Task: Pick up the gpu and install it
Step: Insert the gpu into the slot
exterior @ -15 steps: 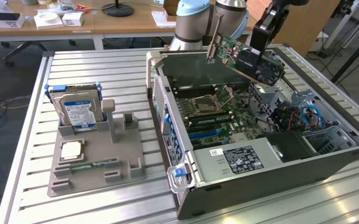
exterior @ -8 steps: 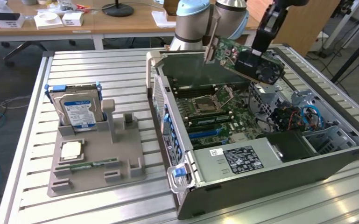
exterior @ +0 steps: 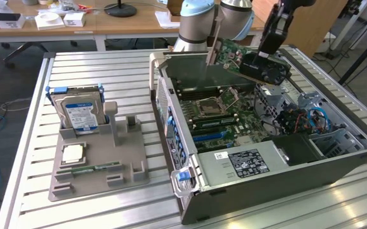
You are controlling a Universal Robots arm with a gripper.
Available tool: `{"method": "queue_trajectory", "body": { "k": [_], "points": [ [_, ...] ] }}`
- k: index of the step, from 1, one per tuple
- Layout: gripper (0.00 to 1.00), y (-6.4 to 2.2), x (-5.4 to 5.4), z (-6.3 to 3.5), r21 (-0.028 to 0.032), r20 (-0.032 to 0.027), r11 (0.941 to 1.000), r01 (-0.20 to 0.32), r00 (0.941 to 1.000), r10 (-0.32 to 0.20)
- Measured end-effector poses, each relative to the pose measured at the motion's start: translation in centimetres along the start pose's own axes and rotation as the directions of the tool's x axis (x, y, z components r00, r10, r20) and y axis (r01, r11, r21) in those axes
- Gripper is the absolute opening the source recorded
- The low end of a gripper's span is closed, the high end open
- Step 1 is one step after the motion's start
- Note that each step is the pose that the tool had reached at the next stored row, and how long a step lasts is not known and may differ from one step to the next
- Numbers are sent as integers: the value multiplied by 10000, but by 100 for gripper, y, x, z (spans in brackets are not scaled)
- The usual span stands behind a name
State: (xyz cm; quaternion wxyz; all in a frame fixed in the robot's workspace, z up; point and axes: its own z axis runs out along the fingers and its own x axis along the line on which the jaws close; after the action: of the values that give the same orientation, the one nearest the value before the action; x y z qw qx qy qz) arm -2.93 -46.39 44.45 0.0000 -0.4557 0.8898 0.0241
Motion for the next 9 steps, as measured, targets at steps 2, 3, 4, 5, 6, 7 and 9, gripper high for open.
{"method": "queue_trajectory", "body": {
  "k": [2, 3, 4, 5, 6, 7, 9],
  "points": [
    [26, 0, 0, 1, -8, -16, 9994, 334, 9994, -334],
    [26, 0, 0, 2, -11, -22, 9988, 492, 9988, -492],
    [26, 0, 0, 3, -15, -28, 9979, 653, 9979, -653],
    [26, 0, 0, 3, -19, -35, 9967, 810, 9967, -810],
    [26, 0, 0, 4, -23, -41, 9953, 969, 9953, -969],
    [26, 0, 0, 4, -27, -47, 9936, 1126, 9936, -1126],
    [26, 0, 0, 7, -37, -60, 9891, 1472, 9891, -1472]
  ]
}}
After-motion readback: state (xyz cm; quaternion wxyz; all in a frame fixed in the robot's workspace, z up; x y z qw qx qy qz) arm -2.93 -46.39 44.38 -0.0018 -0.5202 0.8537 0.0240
